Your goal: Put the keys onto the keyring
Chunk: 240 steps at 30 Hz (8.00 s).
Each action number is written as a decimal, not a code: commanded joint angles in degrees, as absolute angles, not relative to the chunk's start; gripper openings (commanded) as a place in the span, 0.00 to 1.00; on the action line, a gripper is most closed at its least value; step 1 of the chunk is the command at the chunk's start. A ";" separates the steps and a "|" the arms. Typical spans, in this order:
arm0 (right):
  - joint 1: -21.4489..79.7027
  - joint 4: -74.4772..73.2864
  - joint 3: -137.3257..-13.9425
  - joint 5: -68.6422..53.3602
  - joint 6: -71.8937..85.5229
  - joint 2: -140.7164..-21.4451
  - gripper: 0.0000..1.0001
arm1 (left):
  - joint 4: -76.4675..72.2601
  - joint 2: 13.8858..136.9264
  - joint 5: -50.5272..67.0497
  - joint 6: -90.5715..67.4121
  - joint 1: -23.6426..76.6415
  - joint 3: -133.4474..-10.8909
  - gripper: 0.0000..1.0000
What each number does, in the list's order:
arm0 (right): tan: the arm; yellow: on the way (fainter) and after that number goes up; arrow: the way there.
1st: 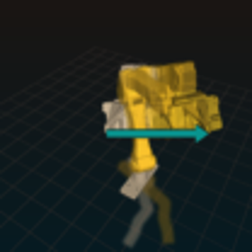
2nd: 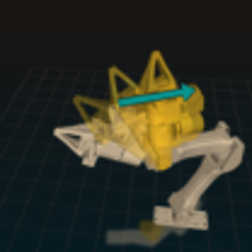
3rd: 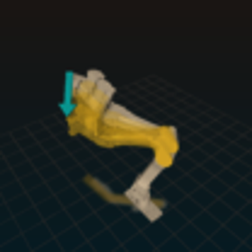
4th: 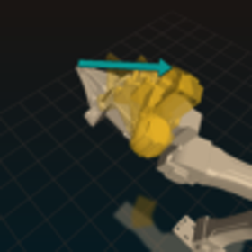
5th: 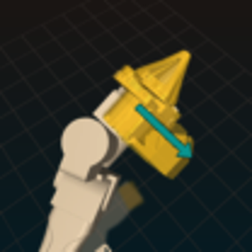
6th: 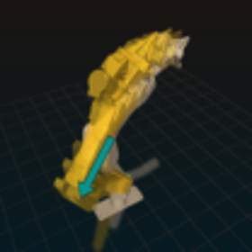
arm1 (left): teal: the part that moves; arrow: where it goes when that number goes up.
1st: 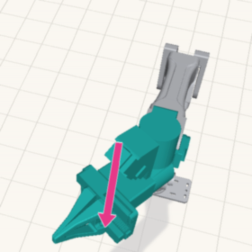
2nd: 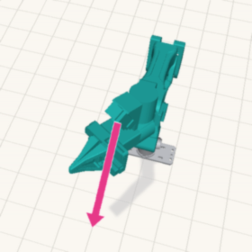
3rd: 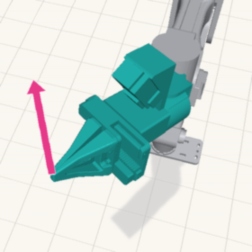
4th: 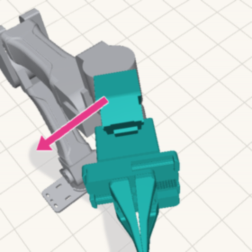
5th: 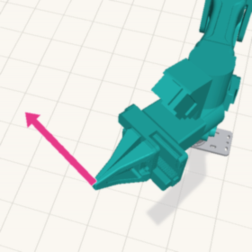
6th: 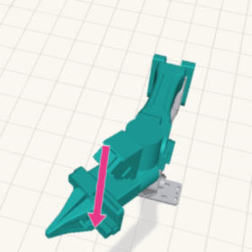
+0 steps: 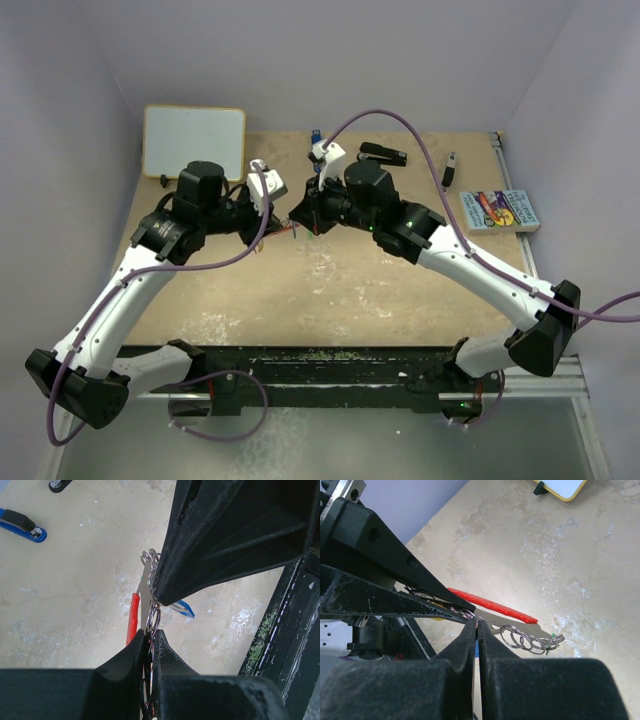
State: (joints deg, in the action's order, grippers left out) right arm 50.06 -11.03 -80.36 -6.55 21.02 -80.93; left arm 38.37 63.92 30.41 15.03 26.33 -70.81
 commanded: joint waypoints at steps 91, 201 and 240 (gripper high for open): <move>56.95 -15.25 -87.08 9.76 21.66 -83.38 0.00 | 38.60 62.81 33.12 14.55 26.55 -76.89 0.04; 57.22 -16.17 -80.27 -2.99 7.38 -72.06 0.23 | 42.01 65.11 52.93 20.03 26.56 -80.09 0.04; 57.21 -17.75 -79.61 -7.34 5.76 -71.54 0.28 | 45.31 64.95 58.61 24.41 26.54 -80.53 0.04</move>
